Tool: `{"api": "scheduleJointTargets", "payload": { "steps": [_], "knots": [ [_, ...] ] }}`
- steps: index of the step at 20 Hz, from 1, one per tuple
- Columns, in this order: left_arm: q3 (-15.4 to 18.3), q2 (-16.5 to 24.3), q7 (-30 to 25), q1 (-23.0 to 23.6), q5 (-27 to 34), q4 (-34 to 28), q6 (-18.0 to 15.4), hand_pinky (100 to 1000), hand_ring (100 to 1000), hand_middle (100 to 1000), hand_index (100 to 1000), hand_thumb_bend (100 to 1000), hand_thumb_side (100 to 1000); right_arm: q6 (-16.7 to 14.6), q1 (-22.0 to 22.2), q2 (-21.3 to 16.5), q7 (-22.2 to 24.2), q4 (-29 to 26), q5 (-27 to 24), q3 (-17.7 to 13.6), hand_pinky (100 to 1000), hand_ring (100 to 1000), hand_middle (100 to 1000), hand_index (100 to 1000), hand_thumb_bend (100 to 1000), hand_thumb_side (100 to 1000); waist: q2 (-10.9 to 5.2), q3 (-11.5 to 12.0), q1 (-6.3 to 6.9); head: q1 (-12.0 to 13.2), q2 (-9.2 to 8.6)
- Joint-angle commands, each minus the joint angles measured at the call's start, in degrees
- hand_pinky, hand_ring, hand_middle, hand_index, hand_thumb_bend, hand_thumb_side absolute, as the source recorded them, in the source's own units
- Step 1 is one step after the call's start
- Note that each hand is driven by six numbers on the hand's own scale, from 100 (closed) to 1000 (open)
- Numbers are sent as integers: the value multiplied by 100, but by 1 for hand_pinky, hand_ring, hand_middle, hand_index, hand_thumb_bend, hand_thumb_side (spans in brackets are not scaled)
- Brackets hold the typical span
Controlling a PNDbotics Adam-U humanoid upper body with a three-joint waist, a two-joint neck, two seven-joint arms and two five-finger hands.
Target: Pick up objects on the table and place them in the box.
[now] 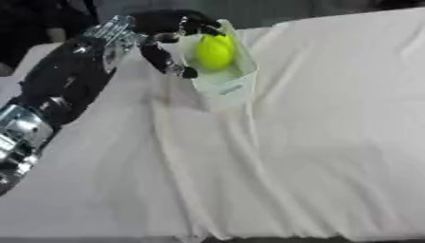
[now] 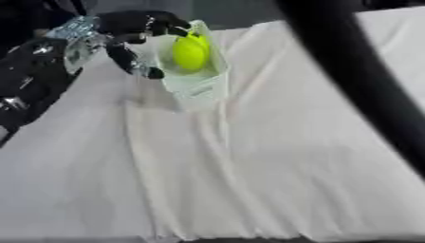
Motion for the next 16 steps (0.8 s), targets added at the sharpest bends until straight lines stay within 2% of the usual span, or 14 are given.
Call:
{"api": "scheduleJointTargets", "payload": {
  "steps": [1,4,8,12,13,16],
  "knots": [
    [147,314,-48,-140,311,-221,-4,1000,967,971,997,372,1000,-27,1,-104,4,-77,20,-57,199,476,538,810,100,1000,-94,44,-61,21,-81],
    [125,430,-41,-111,567,-489,-4,1000,959,964,992,371,969,-56,97,-118,1,-77,76,-68,197,475,538,811,100,1000,-134,128,-76,27,-71],
    [82,682,-4,110,1026,-1111,-4,986,909,938,966,344,841,-166,369,-163,-1,-77,216,-103,194,475,538,810,100,1000,-261,336,-132,-89,-35],
    [99,1028,-105,679,1672,-1943,56,985,906,942,966,350,814,-321,674,-251,-2,-77,369,-145,193,475,538,808,100,1000,-407,566,-155,-206,-68],
    [143,1081,-147,844,1822,-2166,95,976,899,940,966,320,840,-364,746,-268,0,-77,407,-156,191,475,538,807,100,1000,-437,632,-162,-227,-87],
    [332,1164,-313,1480,2315,-3021,386,967,893,936,964,306,847,-516,1001,-298,0,-77,550,-196,190,475,538,807,100,1000,-514,837,-197,-350,-137]
  ]
}}
